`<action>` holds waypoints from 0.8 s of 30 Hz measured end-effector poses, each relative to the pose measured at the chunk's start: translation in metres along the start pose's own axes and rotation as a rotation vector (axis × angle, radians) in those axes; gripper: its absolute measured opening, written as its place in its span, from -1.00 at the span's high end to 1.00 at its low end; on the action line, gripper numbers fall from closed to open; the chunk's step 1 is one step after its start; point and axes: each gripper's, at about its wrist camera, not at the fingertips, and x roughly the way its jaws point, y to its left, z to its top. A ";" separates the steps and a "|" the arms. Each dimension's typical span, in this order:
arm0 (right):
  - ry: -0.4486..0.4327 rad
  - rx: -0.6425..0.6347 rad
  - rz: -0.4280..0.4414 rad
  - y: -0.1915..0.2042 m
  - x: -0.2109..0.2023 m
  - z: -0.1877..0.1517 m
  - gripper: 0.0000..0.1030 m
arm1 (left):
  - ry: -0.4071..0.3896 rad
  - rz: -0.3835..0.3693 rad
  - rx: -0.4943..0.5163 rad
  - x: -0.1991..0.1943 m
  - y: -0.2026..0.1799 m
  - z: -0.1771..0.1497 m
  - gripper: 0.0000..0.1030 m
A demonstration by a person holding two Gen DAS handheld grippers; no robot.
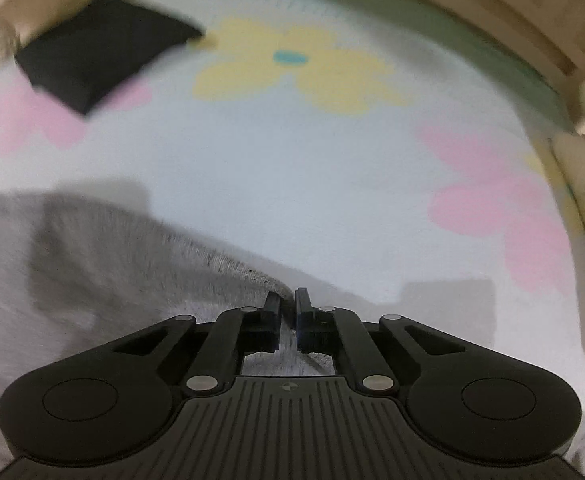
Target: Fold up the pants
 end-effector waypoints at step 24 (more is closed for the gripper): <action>-0.054 -0.066 0.001 -0.065 -0.058 -0.053 0.63 | -0.057 0.022 0.201 -0.122 0.029 -0.204 0.87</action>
